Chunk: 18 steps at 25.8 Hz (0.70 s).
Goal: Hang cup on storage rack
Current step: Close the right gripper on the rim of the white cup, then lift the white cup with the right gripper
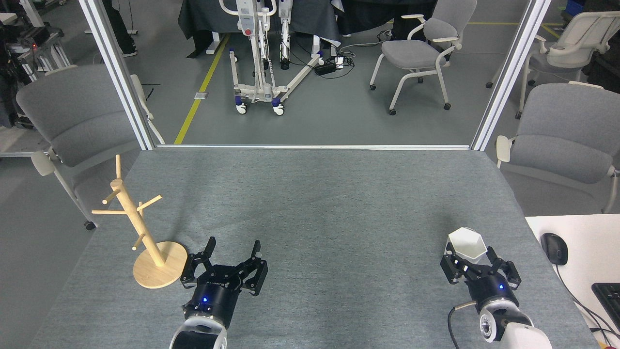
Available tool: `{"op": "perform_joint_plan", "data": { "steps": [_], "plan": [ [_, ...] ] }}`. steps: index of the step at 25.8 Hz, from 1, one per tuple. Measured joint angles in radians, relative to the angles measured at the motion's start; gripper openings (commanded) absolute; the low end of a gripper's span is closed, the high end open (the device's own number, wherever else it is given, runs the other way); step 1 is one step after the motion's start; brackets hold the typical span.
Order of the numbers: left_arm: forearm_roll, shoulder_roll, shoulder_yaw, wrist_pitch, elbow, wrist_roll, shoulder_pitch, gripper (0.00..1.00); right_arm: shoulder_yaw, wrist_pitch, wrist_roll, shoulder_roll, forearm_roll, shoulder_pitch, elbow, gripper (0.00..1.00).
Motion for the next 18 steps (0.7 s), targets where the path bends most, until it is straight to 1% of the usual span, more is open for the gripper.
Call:
{"op": "perform_joint_plan", "data": {
  "steps": [18],
  "plan": [
    [0.0, -0.004, 0.0, -0.003, 0.002, 0.0, 0.003, 1.0, 0.021, 0.001, -0.003, -0.006, 0.0, -0.054, 0.082, 1.0]
  ]
}}
